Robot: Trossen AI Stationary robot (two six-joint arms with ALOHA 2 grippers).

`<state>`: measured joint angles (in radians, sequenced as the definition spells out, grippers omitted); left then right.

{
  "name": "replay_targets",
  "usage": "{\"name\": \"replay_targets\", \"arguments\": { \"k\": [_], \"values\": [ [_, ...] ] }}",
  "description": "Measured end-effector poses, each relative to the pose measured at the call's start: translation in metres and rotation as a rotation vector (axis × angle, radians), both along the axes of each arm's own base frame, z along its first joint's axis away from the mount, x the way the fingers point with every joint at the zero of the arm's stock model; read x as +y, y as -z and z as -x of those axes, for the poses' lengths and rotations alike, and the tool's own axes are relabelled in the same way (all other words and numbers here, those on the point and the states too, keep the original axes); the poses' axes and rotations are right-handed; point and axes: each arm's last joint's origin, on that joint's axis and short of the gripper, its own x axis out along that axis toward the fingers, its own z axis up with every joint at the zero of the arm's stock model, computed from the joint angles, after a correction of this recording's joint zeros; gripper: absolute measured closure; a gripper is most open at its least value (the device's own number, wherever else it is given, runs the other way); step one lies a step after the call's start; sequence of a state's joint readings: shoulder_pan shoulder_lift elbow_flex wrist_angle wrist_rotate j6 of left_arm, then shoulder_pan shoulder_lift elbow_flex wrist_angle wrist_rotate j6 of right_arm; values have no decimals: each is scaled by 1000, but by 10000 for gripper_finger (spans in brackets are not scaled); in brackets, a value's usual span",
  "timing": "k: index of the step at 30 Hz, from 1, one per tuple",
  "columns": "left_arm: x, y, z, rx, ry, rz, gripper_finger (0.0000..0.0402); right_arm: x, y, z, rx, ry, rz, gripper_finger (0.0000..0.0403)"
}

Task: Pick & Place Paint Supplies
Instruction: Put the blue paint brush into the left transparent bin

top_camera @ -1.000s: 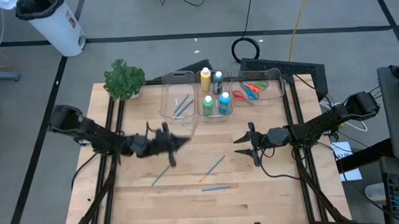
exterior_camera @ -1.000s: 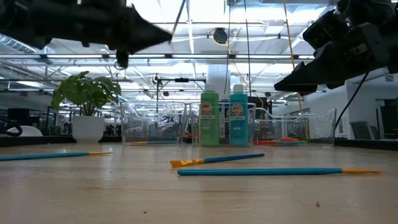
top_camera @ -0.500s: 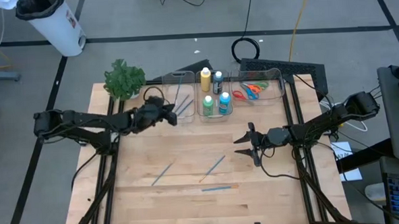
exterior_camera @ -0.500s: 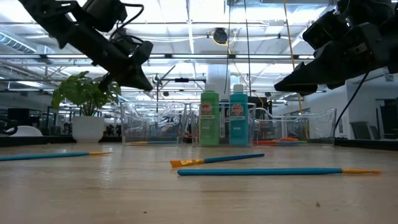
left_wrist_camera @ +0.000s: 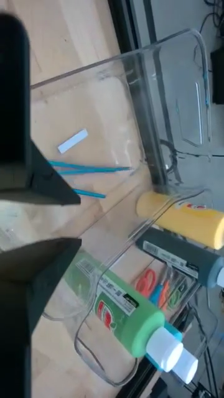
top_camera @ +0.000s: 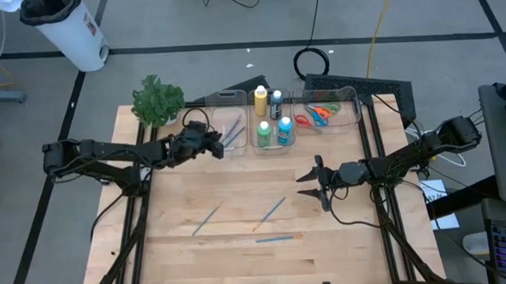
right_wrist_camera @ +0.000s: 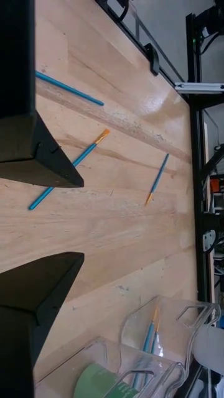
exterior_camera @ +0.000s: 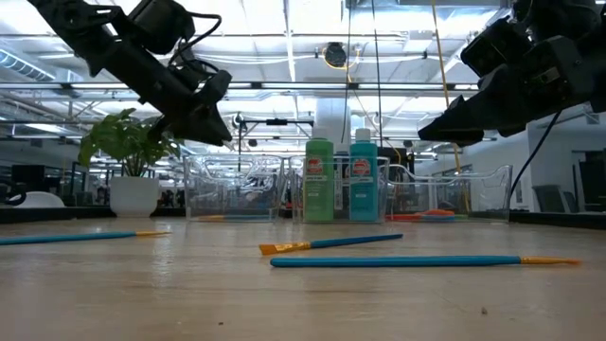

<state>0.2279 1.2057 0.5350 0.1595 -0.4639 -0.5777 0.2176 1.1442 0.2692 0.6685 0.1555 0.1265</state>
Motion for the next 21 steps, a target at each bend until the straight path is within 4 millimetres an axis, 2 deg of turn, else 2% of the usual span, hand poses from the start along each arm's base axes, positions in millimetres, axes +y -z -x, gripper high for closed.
{"name": "replay_targets", "arguments": {
  "k": [3,6,9,15,18,21],
  "values": [
    [-2,-1,-1,-5,68,12,255,0,0,0,0,0,1,232],
    [-11,-10,0,-29,277,19,220,0,0,0,0,-1,5,232],
    [-30,-17,1,-63,488,68,200,0,0,0,-1,-2,7,232],
    [-92,-11,-2,-24,783,123,195,0,0,0,-2,-3,9,232],
    [-124,2,-1,56,855,111,195,0,0,0,-4,-3,9,232],
    [-148,19,-1,118,830,122,195,0,-1,0,-6,-3,7,232]
  ]
}}
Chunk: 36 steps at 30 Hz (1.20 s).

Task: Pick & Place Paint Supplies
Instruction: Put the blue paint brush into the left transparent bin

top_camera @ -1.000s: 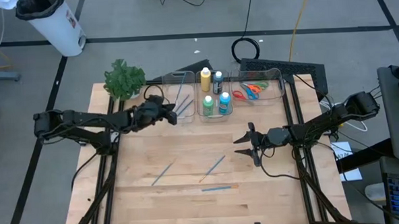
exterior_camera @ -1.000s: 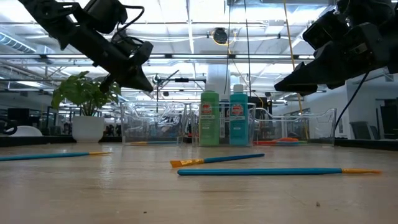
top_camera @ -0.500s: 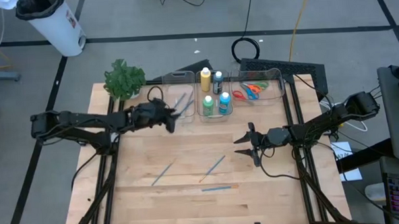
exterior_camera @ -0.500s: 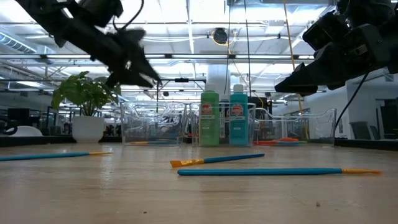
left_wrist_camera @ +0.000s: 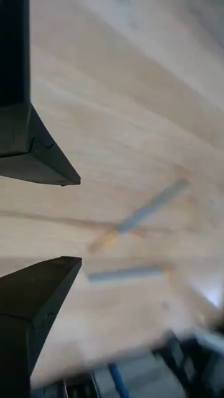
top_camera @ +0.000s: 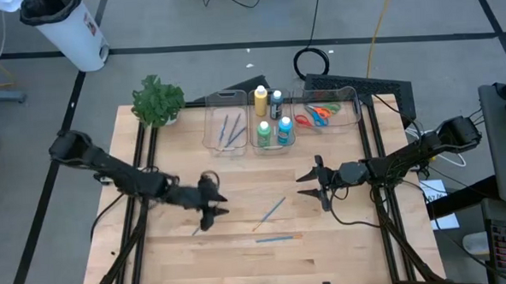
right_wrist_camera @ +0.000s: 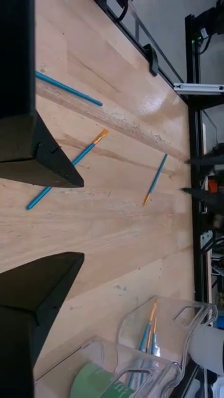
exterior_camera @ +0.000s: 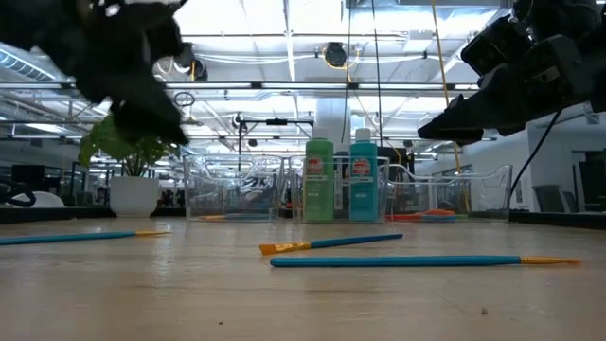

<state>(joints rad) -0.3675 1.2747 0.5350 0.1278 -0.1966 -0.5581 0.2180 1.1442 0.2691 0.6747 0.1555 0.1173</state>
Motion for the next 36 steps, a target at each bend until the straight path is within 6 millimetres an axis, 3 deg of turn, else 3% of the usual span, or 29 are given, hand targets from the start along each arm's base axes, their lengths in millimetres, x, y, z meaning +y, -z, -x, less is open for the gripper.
{"name": "replay_targets", "arguments": {
  "k": [3,10,18,22,30,36],
  "values": [
    [-11,21,0,90,-80,-20,195,0,0,0,-3,1,-1,232],
    [-10,62,-5,241,-210,-75,195,0,0,0,-3,1,-2,232],
    [-5,77,-13,400,-278,-146,205,0,0,0,-2,4,-1,232],
    [-5,77,-13,464,-315,-141,247,0,0,0,-2,4,-1,232],
    [-4,78,-10,484,-376,-97,381,0,0,0,-2,4,-1,232],
    [-4,78,-10,484,-371,-102,397,0,0,0,-2,4,-1,232]
  ]
}}
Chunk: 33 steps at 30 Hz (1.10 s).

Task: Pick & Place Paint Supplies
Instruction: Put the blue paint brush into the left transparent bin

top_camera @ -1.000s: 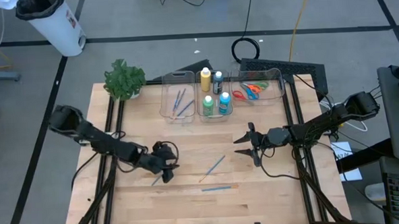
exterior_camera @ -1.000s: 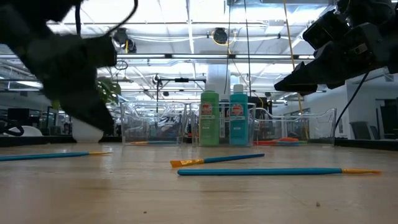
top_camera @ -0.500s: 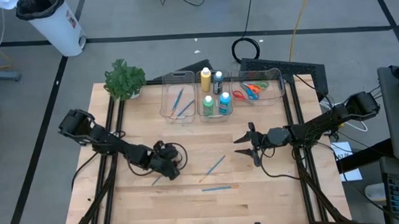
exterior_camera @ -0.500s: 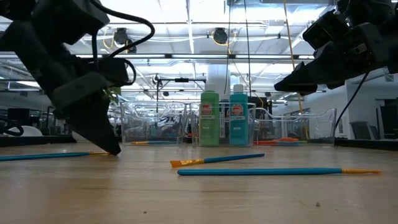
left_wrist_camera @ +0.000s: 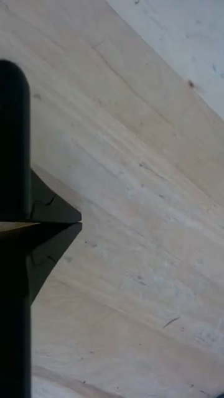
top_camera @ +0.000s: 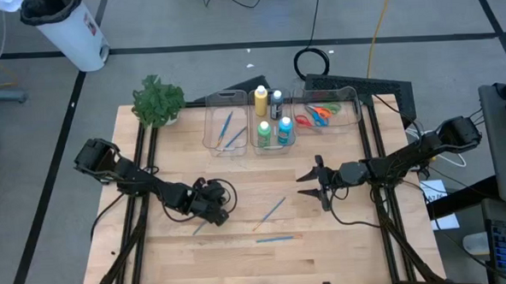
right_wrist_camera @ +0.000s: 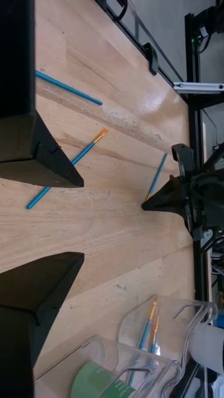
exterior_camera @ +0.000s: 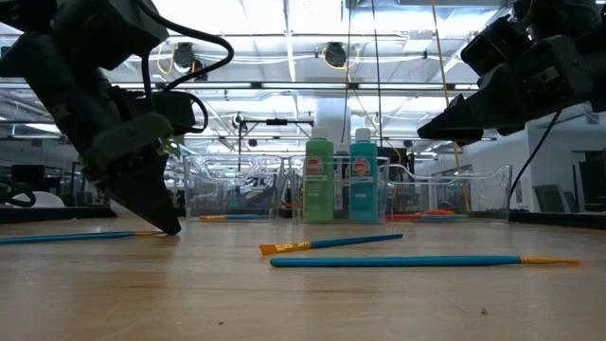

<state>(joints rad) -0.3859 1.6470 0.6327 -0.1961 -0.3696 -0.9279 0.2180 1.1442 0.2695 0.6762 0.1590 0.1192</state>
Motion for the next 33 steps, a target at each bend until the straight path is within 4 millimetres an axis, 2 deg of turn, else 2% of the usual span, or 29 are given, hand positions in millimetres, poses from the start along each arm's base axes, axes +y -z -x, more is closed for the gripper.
{"name": "replay_targets", "arguments": {
  "k": [4,7,17,23,28,33],
  "values": [
    [0,-6,-2,-46,40,-38,398,0,0,0,0,0,0,232],
    [-1,-18,-6,-136,111,-75,398,0,0,0,0,0,0,232],
    [-6,-86,-25,-607,281,-258,400,0,0,0,-2,0,0,232],
    [-4,-111,-34,-816,334,-390,400,1,-4,-5,-84,-2,-19,232],
    [4,-124,-38,-905,319,-470,401,3,1,-14,-145,-4,-26,232],
    [14,-127,-41,-936,310,-484,401,5,9,-27,-203,-3,-24,230]
  ]
}}
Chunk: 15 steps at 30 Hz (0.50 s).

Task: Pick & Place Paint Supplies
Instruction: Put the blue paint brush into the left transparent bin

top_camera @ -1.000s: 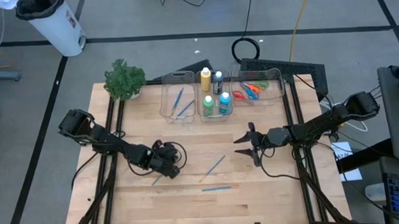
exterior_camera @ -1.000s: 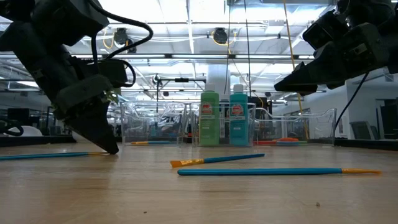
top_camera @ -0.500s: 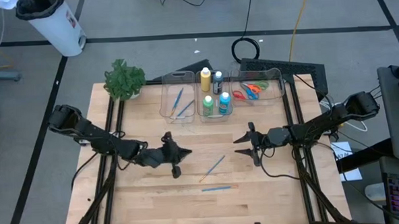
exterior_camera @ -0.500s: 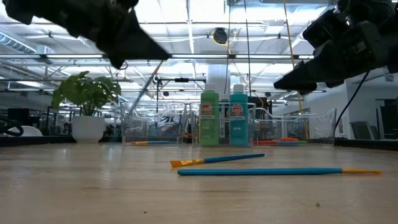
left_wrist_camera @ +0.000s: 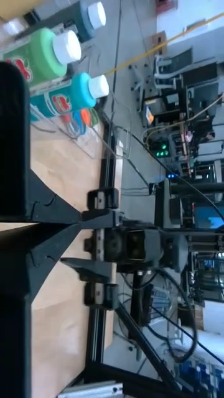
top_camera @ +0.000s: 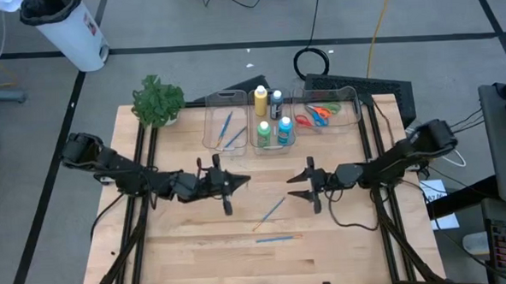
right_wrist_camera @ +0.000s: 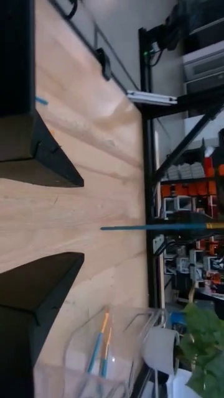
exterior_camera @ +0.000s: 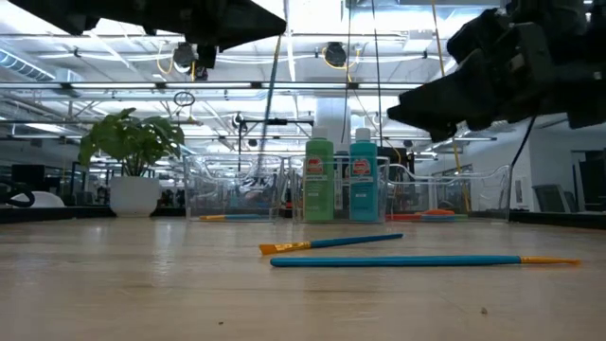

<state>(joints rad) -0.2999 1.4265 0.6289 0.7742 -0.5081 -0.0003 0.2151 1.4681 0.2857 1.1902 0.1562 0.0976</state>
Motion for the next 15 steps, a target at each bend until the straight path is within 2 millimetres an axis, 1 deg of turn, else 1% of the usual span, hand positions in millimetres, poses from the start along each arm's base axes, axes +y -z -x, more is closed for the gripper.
{"name": "replay_targets", "arguments": {
  "k": [3,7,10,15],
  "values": [
    [4,0,-1,-1,12,12,401,3,5,-16,20,1,32,216],
    [5,0,-2,-2,9,14,401,7,13,-49,62,9,48,178],
    [3,0,-1,-3,16,14,401,8,16,-76,52,23,49,149],
    [0,0,0,-1,27,14,401,7,22,-115,37,47,44,122]
  ]
}}
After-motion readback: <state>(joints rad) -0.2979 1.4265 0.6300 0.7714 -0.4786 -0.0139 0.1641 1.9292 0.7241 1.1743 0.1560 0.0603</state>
